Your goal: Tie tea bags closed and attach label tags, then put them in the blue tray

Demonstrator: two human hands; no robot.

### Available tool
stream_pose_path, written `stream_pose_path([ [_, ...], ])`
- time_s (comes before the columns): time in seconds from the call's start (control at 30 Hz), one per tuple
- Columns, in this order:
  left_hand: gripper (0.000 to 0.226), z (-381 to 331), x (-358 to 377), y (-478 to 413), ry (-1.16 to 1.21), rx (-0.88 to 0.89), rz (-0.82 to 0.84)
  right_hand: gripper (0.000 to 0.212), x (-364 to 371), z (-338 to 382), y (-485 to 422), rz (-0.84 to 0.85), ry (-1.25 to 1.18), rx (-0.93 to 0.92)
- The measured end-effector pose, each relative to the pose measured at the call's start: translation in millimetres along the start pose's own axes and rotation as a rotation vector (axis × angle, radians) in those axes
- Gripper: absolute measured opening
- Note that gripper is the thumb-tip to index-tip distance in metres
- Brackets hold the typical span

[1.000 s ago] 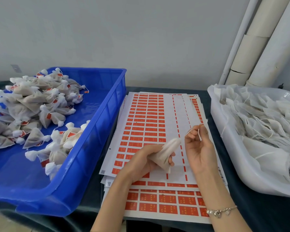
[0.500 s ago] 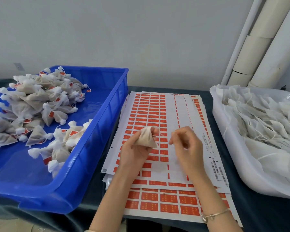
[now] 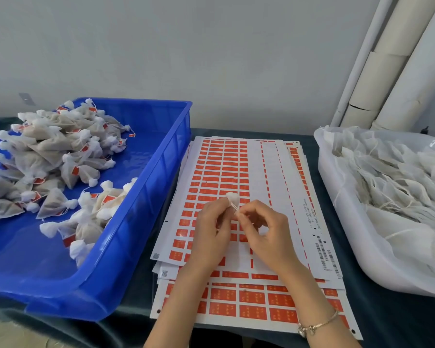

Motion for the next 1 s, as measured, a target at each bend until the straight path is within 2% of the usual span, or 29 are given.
stream_pose_path([
  [0.4,0.018,0,12,-3,-0.04,0.092,0.107,0.008,-9,10,3,-0.135,0.042,-0.097],
  [0.57,0.017,-2,8,-2,0.046,0.069,0.038,0.015,-5,6,2,-0.135,0.037,-0.046],
  [0.7,0.023,0,2,-4,0.2,-0.064,-0.048,0.014,-11,-5,-1,-0.189,-0.008,0.069],
  [0.77,0.019,2,0,-1,0.233,-0.152,-0.067,0.018,-7,-15,-3,-0.14,-0.03,0.189],
  [0.83,0.02,2,3,1,0.246,-0.185,-0.039,0.023,5,-24,-5,-0.012,-0.081,0.318],
  [0.93,0.03,-6,3,-1,0.252,-0.15,-0.024,0.018,13,-27,-5,0.081,-0.164,0.36],
  [1.0,0.025,-6,1,-2,0.272,-0.156,-0.049,0.018,11,-26,-5,0.084,-0.192,0.365],
])
Point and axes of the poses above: each hand's wrist, its own y-axis away from the middle knuckle, its own x-axis out of the palm, z = x × y, the point moved 8 cm from there along -y, towards the middle knuckle, and after that the axes turned 15 degrees about x, right-handed, at the moved point
